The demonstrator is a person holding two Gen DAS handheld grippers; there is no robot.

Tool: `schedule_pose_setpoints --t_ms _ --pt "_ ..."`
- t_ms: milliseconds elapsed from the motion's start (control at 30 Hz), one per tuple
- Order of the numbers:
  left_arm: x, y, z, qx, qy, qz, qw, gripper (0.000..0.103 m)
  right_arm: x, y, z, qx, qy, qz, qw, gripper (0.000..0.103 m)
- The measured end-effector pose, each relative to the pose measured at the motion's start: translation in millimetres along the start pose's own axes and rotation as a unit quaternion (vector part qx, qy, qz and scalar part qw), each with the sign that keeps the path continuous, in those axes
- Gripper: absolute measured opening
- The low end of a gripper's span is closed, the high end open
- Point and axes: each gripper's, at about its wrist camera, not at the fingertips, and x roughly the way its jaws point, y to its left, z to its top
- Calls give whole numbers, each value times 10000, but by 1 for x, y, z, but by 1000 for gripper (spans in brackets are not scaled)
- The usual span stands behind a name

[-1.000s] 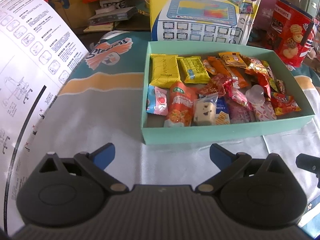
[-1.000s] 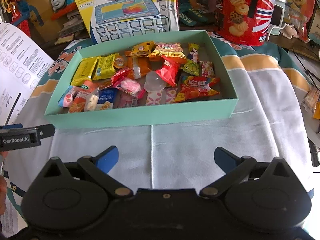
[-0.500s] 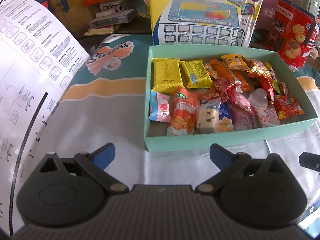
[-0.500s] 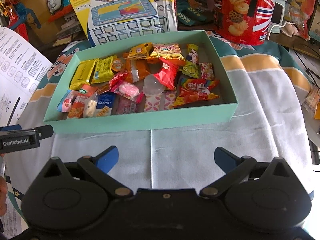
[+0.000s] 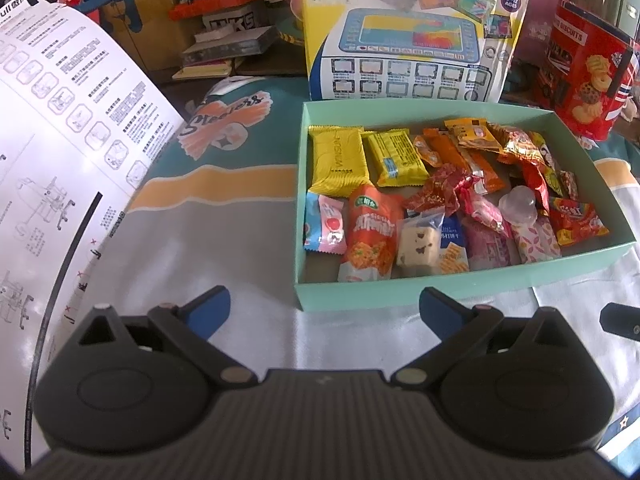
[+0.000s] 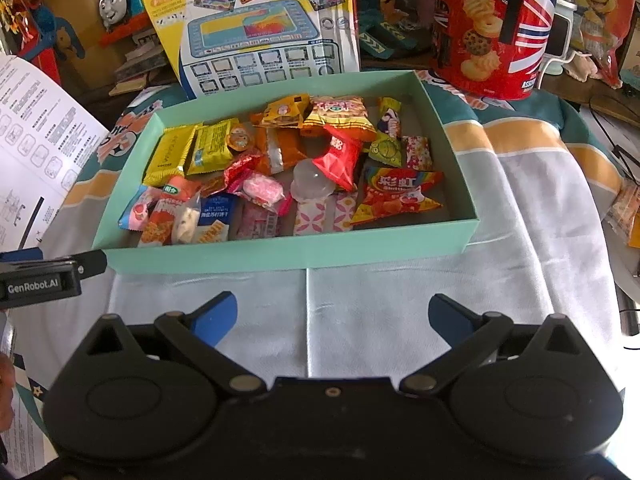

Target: Organize snacks

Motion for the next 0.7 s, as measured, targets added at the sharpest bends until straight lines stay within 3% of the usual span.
schedule_pose_setpoints --t_ms 700 --pt "-2 -4 -2 165 10 -17 9999 103 1 -3 -2 74 41 20 10000 103"
